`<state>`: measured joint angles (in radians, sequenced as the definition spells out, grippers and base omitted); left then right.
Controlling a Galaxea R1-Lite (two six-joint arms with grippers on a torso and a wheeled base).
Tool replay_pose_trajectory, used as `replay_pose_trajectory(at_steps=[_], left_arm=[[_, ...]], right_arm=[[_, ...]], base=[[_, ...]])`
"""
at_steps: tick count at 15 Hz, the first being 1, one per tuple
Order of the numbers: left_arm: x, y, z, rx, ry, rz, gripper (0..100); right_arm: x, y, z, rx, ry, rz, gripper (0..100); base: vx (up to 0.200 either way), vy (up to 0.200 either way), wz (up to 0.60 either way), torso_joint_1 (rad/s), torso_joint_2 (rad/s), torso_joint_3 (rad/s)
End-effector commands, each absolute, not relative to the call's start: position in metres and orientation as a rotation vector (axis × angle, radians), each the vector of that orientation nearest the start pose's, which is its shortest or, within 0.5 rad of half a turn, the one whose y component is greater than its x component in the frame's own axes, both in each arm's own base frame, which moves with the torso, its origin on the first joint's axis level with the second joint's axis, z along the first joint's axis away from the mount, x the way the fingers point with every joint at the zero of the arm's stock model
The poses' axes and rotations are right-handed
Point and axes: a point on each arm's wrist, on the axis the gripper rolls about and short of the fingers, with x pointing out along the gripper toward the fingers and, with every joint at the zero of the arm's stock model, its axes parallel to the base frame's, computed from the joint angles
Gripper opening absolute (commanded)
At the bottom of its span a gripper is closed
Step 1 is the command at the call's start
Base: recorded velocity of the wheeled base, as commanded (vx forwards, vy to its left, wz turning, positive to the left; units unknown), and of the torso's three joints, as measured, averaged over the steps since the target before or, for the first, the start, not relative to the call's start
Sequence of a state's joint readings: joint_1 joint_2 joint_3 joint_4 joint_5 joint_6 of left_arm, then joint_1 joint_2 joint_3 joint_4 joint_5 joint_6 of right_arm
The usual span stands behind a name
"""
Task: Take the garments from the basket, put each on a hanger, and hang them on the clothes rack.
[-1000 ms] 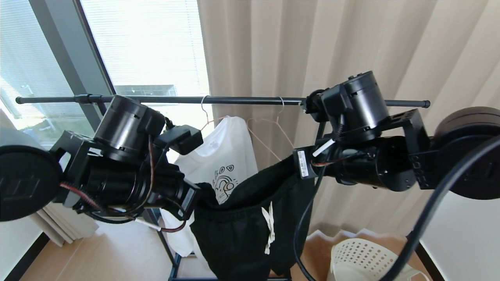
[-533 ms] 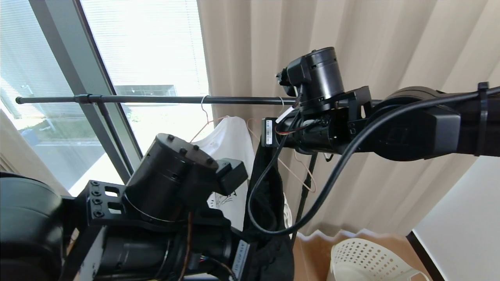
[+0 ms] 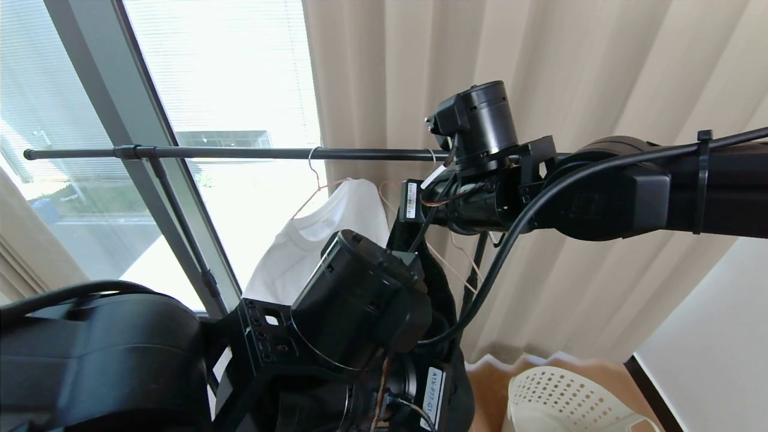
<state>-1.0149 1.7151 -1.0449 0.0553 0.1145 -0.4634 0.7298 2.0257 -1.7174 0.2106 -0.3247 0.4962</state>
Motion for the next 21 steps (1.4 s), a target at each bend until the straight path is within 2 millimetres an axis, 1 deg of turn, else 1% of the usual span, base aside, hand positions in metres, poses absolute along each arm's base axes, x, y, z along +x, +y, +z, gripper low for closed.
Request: replay_pose_trajectory(at_steps=[1, 2, 3, 4, 5, 6, 7, 8, 9, 10, 11, 12, 13, 14, 15, 16, 17, 18, 19, 20, 21], left_arm=[[0.157, -0.233, 0.185, -0.005, 0.822, -0.642, 0], [0.158, -0.219, 0.187, 0.018, 0.831, -0.613, 0], [0.16, -0.213, 0.186, 0.03, 0.834, -0.597, 0], [0.175, -0.192, 0.187, 0.051, 0.817, -0.531, 0], [0.196, -0.172, 0.189, 0.074, 0.791, -0.456, 0], [0.206, -0.164, 0.191, 0.093, 0.772, -0.429, 0], [0.213, -0.162, 0.19, 0.107, 0.77, -0.417, 0], [0.234, -0.163, 0.186, 0.127, 0.77, -0.368, 0], [0.252, -0.167, 0.183, 0.126, 0.769, -0.332, 0], [0.264, -0.171, 0.182, 0.12, 0.764, -0.319, 0], [0.264, -0.171, 0.182, 0.12, 0.764, -0.319, 0], [0.282, -0.183, 0.187, 0.106, 0.733, -0.322, 0], [0.291, -0.188, 0.198, 0.093, 0.692, -0.33, 0], [0.293, -0.19, 0.203, 0.089, 0.673, -0.334, 0], [0.3, -0.194, 0.214, 0.086, 0.628, -0.345, 0], [0.305, -0.199, 0.222, 0.066, 0.599, -0.356, 0], [0.305, -0.2, 0.223, 0.047, 0.597, -0.358, 0], [0.306, -0.202, 0.22, 0.031, 0.611, -0.351, 0], [0.307, -0.203, 0.218, 0.004, 0.616, -0.339, 0], [0.306, -0.203, 0.221, -0.005, 0.611, -0.342, 0], [0.306, -0.204, 0.224, -0.029, 0.599, -0.343, 0]], right_arm=[[0.305, 0.243, 0.251, 0.238, 0.521, 0.249, 0], [0.304, 0.232, 0.253, 0.237, 0.52, 0.225, 0], [0.304, 0.228, 0.254, 0.237, 0.52, 0.213, 0], [0.301, 0.215, 0.254, 0.234, 0.526, 0.185, 0], [0.289, 0.2, 0.257, 0.232, 0.53, 0.169, 0], [0.28, 0.194, 0.258, 0.228, 0.533, 0.167, 0], [0.276, 0.191, 0.259, 0.228, 0.533, 0.159, 0], [0.273, 0.188, 0.254, 0.207, 0.538, 0.119, 0], [0.272, 0.186, 0.252, 0.177, 0.529, 0.068, 0], [0.269, 0.182, 0.254, 0.147, 0.529, 0.04, 0], [0.269, 0.182, 0.254, 0.147, 0.529, 0.04, 0], [0.256, 0.173, 0.259, 0.084, 0.56, 0.027, 0], [0.247, 0.167, 0.26, 0.032, 0.595, 0.028, 0], [0.244, 0.165, 0.261, 0.016, 0.606, 0.029, 0], [0.237, 0.163, 0.258, -0.031, 0.641, 0.038, 0], [0.233, 0.17, 0.252, -0.063, 0.67, 0.058, 0], [0.234, 0.177, 0.244, -0.081, 0.69, 0.068, 0], [0.236, 0.179, 0.239, -0.092, 0.702, 0.066, 0], [0.237, 0.181, 0.237, -0.095, 0.707, 0.065, 0], [0.237, 0.181, 0.237, -0.097, 0.707, 0.066, 0], [0.238, 0.182, 0.232, -0.109, 0.723, 0.064, 0]], base=[[0.0, 0.0, 0.0, 0.0, 0.0, 0.0], [0.0, 0.0, 0.0, 0.0, 0.0, 0.0], [0.0, 0.0, 0.0, 0.0, 0.0, 0.0], [0.0, 0.0, 0.0, 0.0, 0.0, 0.0], [0.0, 0.0, 0.0, 0.0, 0.0, 0.0], [0.0, 0.0, 0.0, 0.0, 0.0, 0.0], [0.0, 0.0, 0.0, 0.0, 0.0, 0.0], [0.0, 0.0, 0.0, 0.0, 0.0, 0.0], [0.0, 0.0, 0.0, 0.0, 0.0, 0.0], [0.0, 0.0, 0.0, 0.0, 0.0, 0.0], [0.0, 0.0, 0.0, 0.0, 0.0, 0.0], [0.0, 0.0, 0.0, 0.0, 0.0, 0.0], [0.0, 0.0, 0.0, 0.0, 0.0, 0.0], [0.0, 0.0, 0.0, 0.0, 0.0, 0.0], [0.0, 0.0, 0.0, 0.0, 0.0, 0.0], [0.0, 0.0, 0.0, 0.0, 0.0, 0.0], [0.0, 0.0, 0.0, 0.0, 0.0, 0.0], [0.0, 0.0, 0.0, 0.0, 0.0, 0.0], [0.0, 0.0, 0.0, 0.0, 0.0, 0.0], [0.0, 0.0, 0.0, 0.0, 0.0, 0.0], [0.0, 0.0, 0.0, 0.0, 0.0, 0.0]])
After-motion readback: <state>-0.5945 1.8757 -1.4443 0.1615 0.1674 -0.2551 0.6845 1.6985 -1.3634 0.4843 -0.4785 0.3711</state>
